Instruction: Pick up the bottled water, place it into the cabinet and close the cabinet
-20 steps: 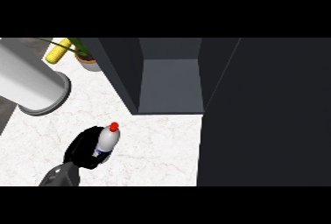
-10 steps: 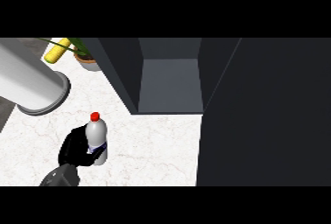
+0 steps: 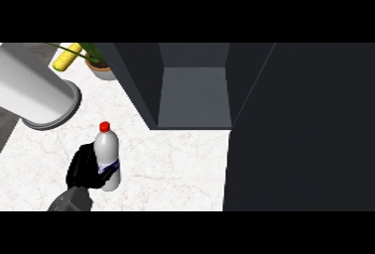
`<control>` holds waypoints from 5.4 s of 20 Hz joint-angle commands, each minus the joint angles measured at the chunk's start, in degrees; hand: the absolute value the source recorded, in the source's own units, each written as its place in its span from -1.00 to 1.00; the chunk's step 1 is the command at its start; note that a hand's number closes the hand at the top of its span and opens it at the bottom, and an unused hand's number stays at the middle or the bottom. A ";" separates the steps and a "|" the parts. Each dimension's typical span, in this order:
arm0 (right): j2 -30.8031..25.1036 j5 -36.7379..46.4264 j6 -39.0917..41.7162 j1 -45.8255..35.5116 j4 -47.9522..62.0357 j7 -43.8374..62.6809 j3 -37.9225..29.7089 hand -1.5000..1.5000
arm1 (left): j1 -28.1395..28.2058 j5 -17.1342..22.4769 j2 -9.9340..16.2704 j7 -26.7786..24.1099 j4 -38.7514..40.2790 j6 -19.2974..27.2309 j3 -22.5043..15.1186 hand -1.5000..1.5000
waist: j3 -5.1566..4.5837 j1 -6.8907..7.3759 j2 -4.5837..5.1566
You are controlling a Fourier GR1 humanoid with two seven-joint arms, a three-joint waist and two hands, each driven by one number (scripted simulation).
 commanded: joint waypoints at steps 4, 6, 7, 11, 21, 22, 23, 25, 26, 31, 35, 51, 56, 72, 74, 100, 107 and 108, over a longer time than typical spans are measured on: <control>-0.03 -0.60 -1.51 -1.79 -0.15 0.75 -0.53 -1.00 | 5.54 4.33 -3.24 9.95 -16.04 3.18 -4.13 1.00 | 0.01 0.13 0.00; -1.30 -3.55 0.00 -2.55 0.45 2.34 -2.01 -1.00 | 8.57 3.82 -5.67 9.93 -23.46 7.17 -9.22 1.00 | 0.05 0.40 -0.09; 0.74 -0.49 -2.71 -4.49 -0.46 4.58 1.46 -1.00 | 5.03 5.76 -2.82 15.06 -22.23 6.06 -5.52 1.00 | 0.00 0.22 0.03; -1.24 -2.38 0.18 -1.12 1.00 -0.08 -0.99 -1.00 | 9.76 6.62 -5.74 18.35 -36.03 11.83 -11.59 1.00 | 0.04 0.33 -0.11; -0.53 -0.80 -2.60 -1.31 -2.26 3.87 2.79 -1.00 | -3.74 7.34 -5.80 20.93 -40.05 37.42 -26.19 1.00 | -0.02 -0.53 0.07; 0.93 0.21 -1.75 -3.22 4.27 -1.81 2.50 -1.00 | -1.01 6.55 -5.80 20.69 -41.14 35.94 -27.52 1.00 | -0.01 -0.27 0.07; 0.27 -1.50 -2.83 -5.06 0.86 3.03 1.65 -1.00 | -5.83 5.84 -5.80 16.17 -33.81 37.35 -28.47 1.00 | -0.03 -0.55 0.20; 0.59 -0.01 -2.52 -3.24 2.40 1.07 3.33 -1.00 | -7.69 7.16 -5.80 21.72 -38.69 43.31 -31.24 1.00 | -0.01 -0.52 0.10; 1.02 -0.19 -4.21 -4.41 -0.03 4.17 3.69 -1.00 | -9.03 7.17 -5.78 21.74 -38.37 44.77 -31.84 1.00 | -0.03 -0.54 0.12; -0.04 -0.66 -1.89 -2.95 1.57 1.30 3.56 -1.00 | -13.48 2.46 -5.69 17.76 -34.12 49.52 -33.94 1.00 | 0.01 -1.59 0.18; 0.56 -0.80 -2.17 -4.72 2.83 1.94 3.90 -1.00 | -19.56 -1.72 -5.42 21.85 -32.47 53.04 -32.65 1.00 | 0.05 -2.47 0.44; 1.01 -2.63 -2.51 -7.09 3.31 3.52 3.52 -1.00 | -23.73 -9.35 -2.46 25.90 -25.79 65.20 -34.34 1.00 | -0.02 -4.58 1.14; -0.23 -2.94 -0.58 -7.98 5.14 2.41 2.88 -1.00 | -24.26 -12.35 -1.52 27.61 -25.73 68.53 -36.28 1.00 | 0.04 -5.23 1.19; 0.09 -1.88 -0.51 -8.34 4.98 2.24 4.67 -1.00 | -21.78 -22.40 4.47 27.06 -18.30 78.16 -40.08 -1.00 | -0.01 -6.75 1.74; 0.03 -1.99 -0.63 -7.63 5.78 2.23 4.50 -1.00 | -21.71 -22.37 4.87 27.32 -18.55 78.60 -39.96 -1.00 | -0.03 -6.68 1.75; -1.56 -2.41 -0.70 -7.76 3.36 1.80 1.80 -1.00 | -21.91 -5.49 1.52 12.53 -23.56 66.27 -35.33 -1.00 | -0.26 -3.47 1.24; -0.44 -0.46 -1.98 -6.06 3.32 0.39 3.32 -1.00 | -20.26 0.39 3.27 6.67 -24.83 56.46 -32.65 -1.00 | -0.10 -1.45 0.48; 0.03 0.08 -3.04 -5.28 1.54 2.22 5.07 -1.00 | -18.65 0.81 1.64 3.44 -23.73 55.94 -32.54 -1.00 | -0.12 -1.32 0.46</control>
